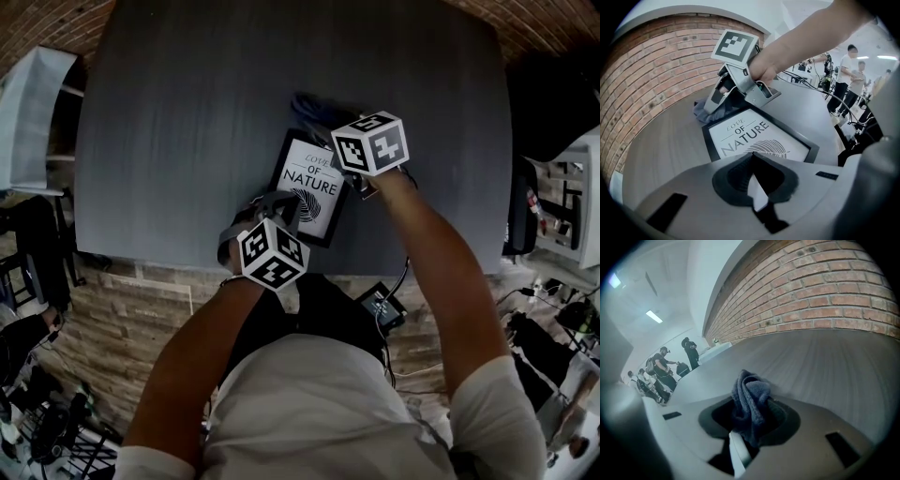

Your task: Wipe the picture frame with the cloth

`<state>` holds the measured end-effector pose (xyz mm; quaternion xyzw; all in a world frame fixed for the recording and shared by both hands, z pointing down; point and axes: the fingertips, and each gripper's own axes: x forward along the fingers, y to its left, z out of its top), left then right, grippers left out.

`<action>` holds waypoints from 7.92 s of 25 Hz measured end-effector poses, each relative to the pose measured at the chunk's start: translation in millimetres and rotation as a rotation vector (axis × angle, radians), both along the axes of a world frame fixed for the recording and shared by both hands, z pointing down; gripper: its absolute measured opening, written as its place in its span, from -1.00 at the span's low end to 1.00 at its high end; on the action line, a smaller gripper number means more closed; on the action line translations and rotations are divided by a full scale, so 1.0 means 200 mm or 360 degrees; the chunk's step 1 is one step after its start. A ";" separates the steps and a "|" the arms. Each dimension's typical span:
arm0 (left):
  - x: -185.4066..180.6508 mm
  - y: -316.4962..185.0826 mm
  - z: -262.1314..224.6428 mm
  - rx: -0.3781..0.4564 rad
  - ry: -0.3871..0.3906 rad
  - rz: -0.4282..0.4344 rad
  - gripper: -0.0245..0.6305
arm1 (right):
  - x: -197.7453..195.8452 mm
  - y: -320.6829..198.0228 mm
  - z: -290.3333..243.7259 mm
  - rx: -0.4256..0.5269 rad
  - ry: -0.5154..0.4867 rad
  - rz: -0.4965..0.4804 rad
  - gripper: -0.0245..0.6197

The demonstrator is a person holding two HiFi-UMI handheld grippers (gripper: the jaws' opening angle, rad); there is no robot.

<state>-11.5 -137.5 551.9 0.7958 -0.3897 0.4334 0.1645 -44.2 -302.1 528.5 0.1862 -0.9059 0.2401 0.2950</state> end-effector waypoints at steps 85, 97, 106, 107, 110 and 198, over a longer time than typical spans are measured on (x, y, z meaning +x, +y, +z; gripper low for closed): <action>-0.06 0.08 -0.01 0.0112 0.0278 0.0502 -0.91 | 0.63 0.70 0.06 -0.0260 0.0054 0.0702 -0.55; -0.06 0.07 -0.01 0.0122 0.0270 0.0464 -0.91 | 0.62 0.89 0.06 -0.0331 0.0029 0.0671 -0.55; -0.07 0.07 -0.01 0.0105 0.0288 0.0438 -0.91 | 0.61 1.10 0.07 -0.0381 0.0037 0.0697 -0.55; -0.07 0.07 -0.01 0.0091 0.0300 0.0434 -0.91 | 0.62 1.13 0.07 -0.0390 0.0044 0.0696 -0.55; -0.07 0.07 -0.01 0.0047 0.0336 0.0428 -0.91 | 0.61 1.20 0.06 -0.0423 0.0072 0.0672 -0.55; -0.14 0.03 -0.19 -0.0043 0.0669 0.0364 -0.69 | 0.97 1.24 -0.13 -0.0189 0.0346 0.1037 -0.55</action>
